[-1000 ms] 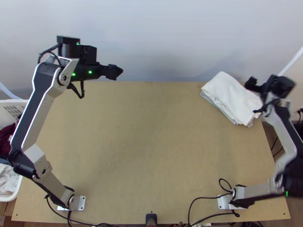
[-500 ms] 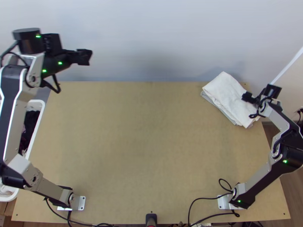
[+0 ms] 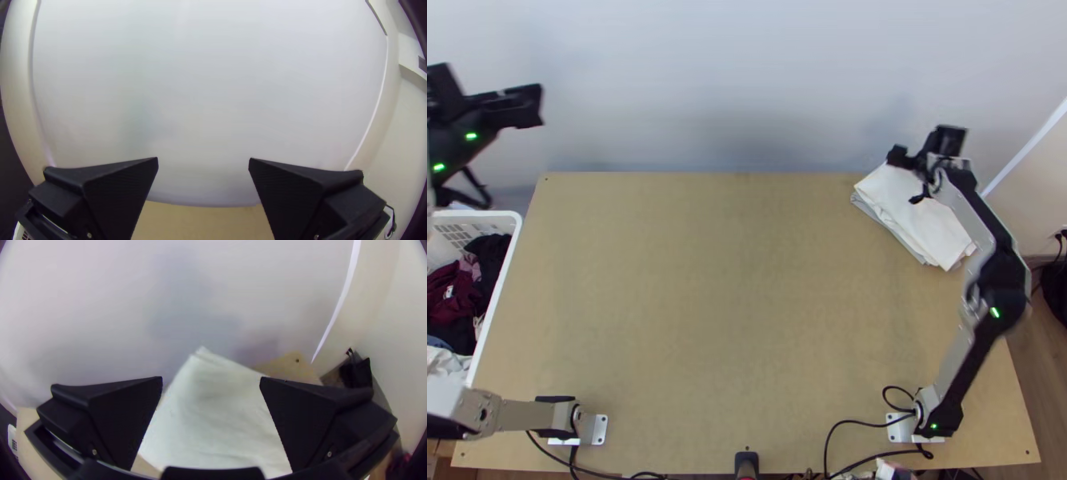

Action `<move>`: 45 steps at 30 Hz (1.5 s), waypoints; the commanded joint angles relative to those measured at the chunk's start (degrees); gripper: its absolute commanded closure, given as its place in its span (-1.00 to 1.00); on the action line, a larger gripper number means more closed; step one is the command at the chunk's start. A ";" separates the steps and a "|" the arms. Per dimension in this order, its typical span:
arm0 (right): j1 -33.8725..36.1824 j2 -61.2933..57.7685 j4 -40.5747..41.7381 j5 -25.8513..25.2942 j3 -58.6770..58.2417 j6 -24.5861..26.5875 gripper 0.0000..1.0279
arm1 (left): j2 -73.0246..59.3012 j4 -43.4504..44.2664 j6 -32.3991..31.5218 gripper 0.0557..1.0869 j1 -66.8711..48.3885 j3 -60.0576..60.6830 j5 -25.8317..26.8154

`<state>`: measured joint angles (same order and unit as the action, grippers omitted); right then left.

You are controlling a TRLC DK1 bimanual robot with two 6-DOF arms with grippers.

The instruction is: Fold the t-shirt

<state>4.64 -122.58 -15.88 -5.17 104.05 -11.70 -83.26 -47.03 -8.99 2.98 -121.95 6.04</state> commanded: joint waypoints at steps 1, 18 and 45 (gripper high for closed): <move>2.47 -9.78 -7.76 -0.81 9.33 -2.97 -0.93 | 3.55 0.09 -0.15 -0.92 3.17 0.49 -0.59; 4.67 24.50 -13.65 -0.02 12.41 -2.36 -0.93 | 21.65 14.42 0.03 -0.92 10.55 21.67 -5.16; 0.37 113.09 28.10 5.87 -76.36 7.22 -0.93 | 80.63 57.40 5.74 -0.92 13.36 105.08 -8.24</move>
<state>5.61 -13.15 11.53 0.71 34.54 -5.67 -7.53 9.15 -3.81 18.00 -22.46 -3.27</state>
